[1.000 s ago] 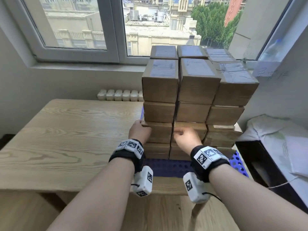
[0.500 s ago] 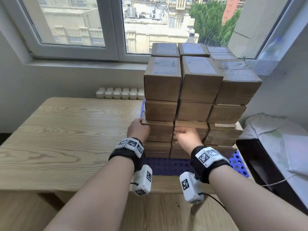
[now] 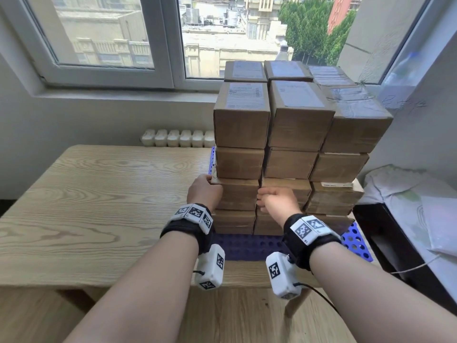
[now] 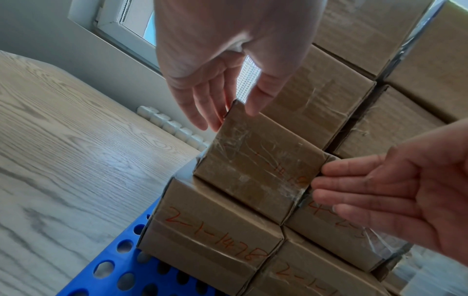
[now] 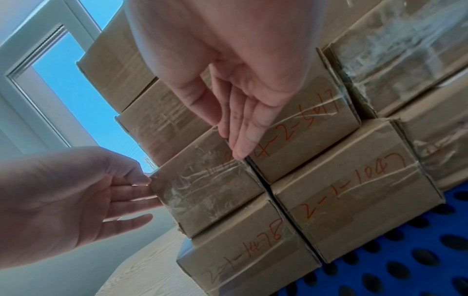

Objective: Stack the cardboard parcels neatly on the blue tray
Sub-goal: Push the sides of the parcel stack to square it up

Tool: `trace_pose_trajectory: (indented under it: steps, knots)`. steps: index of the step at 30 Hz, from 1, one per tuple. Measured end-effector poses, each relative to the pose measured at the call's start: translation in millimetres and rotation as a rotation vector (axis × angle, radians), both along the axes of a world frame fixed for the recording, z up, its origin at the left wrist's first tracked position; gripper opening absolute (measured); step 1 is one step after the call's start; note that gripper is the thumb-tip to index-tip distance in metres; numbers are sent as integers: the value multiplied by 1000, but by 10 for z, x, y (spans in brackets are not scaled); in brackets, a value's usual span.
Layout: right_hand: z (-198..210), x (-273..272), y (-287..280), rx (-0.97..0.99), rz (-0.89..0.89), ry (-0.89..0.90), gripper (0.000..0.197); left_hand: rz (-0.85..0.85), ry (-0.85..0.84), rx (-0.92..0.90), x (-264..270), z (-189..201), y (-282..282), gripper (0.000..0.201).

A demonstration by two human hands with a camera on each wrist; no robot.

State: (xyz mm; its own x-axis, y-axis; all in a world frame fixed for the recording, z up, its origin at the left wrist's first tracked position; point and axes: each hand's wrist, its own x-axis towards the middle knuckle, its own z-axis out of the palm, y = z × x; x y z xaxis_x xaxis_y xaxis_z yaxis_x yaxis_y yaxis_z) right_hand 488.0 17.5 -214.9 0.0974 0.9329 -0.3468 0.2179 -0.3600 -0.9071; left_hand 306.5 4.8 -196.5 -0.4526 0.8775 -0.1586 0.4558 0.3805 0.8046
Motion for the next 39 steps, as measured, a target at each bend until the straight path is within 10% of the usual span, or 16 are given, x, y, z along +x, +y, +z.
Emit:
trace_pose_trajectory:
  steps: [39]
  knots:
    - [214,334,-44,-18,3,8,36,220,128,0,138,296,-220,36]
